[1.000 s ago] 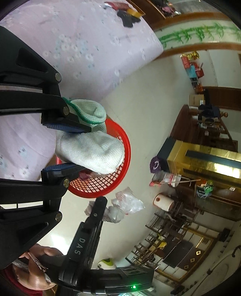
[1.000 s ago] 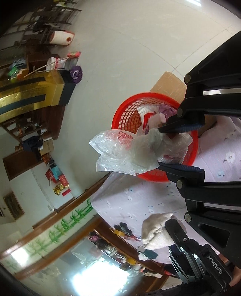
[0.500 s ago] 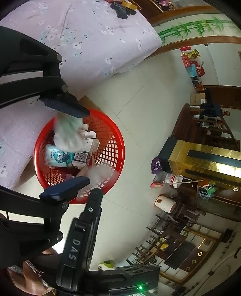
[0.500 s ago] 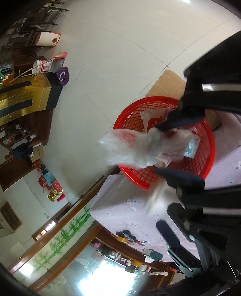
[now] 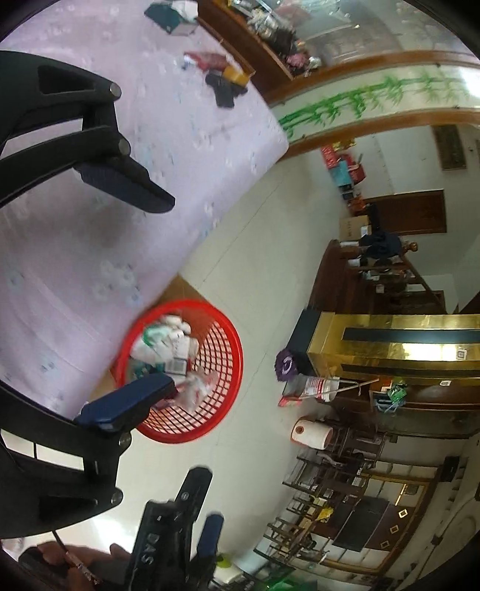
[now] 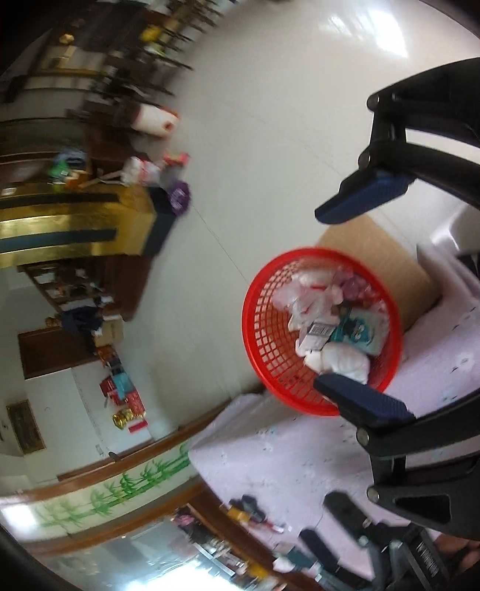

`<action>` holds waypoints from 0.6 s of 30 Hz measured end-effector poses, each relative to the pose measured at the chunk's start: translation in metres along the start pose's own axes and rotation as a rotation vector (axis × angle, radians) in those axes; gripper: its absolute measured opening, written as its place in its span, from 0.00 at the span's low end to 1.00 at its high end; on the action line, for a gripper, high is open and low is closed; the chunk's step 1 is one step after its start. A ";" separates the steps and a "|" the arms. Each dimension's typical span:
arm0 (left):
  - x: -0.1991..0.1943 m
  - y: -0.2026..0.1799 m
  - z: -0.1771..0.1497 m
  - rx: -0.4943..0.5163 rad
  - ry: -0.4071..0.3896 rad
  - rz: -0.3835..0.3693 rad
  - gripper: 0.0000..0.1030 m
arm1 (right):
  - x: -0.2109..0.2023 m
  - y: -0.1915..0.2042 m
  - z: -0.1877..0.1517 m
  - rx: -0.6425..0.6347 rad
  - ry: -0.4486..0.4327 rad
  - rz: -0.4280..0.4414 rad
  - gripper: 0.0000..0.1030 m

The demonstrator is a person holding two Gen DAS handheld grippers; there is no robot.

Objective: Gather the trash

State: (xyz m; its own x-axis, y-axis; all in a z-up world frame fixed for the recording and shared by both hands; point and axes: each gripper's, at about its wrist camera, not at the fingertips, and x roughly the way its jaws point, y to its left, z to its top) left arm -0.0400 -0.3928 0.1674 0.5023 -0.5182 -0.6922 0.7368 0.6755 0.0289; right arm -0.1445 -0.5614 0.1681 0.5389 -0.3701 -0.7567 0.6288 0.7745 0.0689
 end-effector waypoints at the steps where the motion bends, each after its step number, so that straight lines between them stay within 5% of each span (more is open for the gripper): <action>1: -0.009 0.003 -0.005 0.007 -0.013 0.020 0.92 | -0.010 0.005 -0.008 -0.012 -0.016 -0.013 0.92; 9: -0.044 0.020 -0.030 0.028 -0.041 0.150 0.94 | -0.045 0.025 -0.033 -0.061 -0.065 -0.036 0.93; 18: -0.053 0.021 -0.047 0.023 -0.034 0.167 0.94 | -0.054 0.042 -0.046 -0.097 -0.064 -0.011 0.93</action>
State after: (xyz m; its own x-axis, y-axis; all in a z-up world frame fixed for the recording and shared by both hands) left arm -0.0724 -0.3270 0.1707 0.6337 -0.4172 -0.6514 0.6516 0.7418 0.1587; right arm -0.1731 -0.4849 0.1820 0.5690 -0.4084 -0.7138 0.5795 0.8150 -0.0044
